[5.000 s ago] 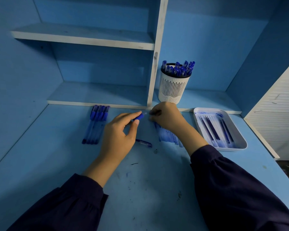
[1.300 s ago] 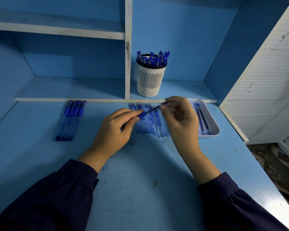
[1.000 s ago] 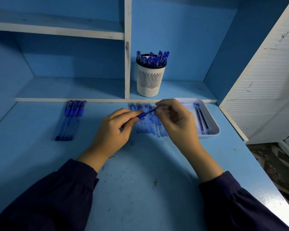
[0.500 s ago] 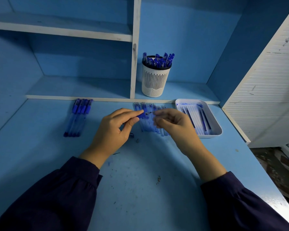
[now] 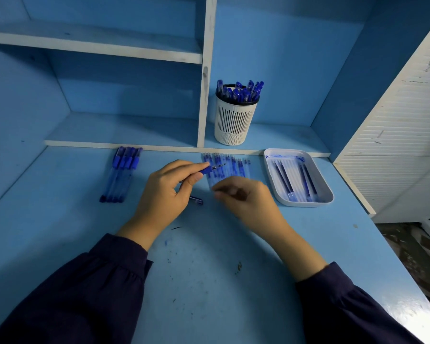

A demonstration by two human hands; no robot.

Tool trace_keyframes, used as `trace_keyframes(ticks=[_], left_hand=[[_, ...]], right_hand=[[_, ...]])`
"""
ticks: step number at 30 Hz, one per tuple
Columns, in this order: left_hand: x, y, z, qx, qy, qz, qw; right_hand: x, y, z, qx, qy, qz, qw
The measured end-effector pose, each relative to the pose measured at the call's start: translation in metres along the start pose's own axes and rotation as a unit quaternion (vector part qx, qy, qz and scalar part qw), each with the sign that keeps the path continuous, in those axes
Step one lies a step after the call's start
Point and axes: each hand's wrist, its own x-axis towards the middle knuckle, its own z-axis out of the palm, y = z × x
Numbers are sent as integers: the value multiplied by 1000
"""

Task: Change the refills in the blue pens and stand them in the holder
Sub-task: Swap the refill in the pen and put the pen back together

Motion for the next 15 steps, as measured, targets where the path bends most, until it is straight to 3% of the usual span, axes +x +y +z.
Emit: trace_keyframes(ticks=[3,7,15], left_hand=[[-1,0,0,2,-7,-1,1000],[0,1,1,5,-15,-1,1000],[0,1,3,3,-21,11,1000]], right_hand=[[6,-2,-7,113,89,9,990],[7,-3,-12,135,155,-26,978],[5,-3,-10,122,117,-54,984]])
